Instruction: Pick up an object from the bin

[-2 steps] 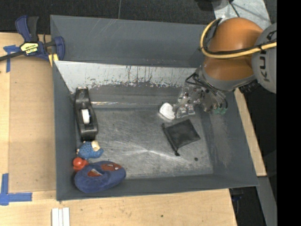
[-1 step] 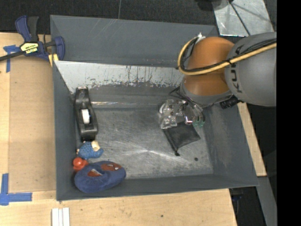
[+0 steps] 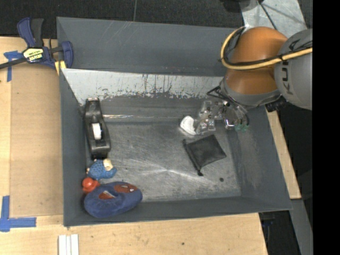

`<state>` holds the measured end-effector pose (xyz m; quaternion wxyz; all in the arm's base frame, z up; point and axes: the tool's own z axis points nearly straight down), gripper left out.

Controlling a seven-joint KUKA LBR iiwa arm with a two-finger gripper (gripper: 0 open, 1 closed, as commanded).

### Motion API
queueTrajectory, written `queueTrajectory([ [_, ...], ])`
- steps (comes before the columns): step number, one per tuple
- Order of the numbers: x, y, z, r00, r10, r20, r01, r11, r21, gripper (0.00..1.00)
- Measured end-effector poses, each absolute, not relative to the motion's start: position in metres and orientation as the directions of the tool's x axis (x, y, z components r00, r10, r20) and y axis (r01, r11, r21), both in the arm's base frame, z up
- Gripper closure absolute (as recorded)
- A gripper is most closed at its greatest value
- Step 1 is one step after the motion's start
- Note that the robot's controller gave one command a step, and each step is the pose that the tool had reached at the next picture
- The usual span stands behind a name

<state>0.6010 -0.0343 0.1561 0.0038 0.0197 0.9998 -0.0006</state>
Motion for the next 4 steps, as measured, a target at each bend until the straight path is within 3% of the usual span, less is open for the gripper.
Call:
queueTrajectory([
  [1,0.603,-0.017,0.181,-0.998,0.070,-0.007,0.070,0.998,0.001,1.00],
  [2,0.582,-0.023,0.139,-0.985,0.172,0.001,0.172,0.985,0.000,1.00],
  [3,0.582,-0.023,0.140,-0.985,0.171,-0.001,0.171,0.985,0.000,0.00],
  [4,0.580,-0.031,0.179,-0.958,0.286,-0.007,0.286,0.958,0.001,0.00],
])
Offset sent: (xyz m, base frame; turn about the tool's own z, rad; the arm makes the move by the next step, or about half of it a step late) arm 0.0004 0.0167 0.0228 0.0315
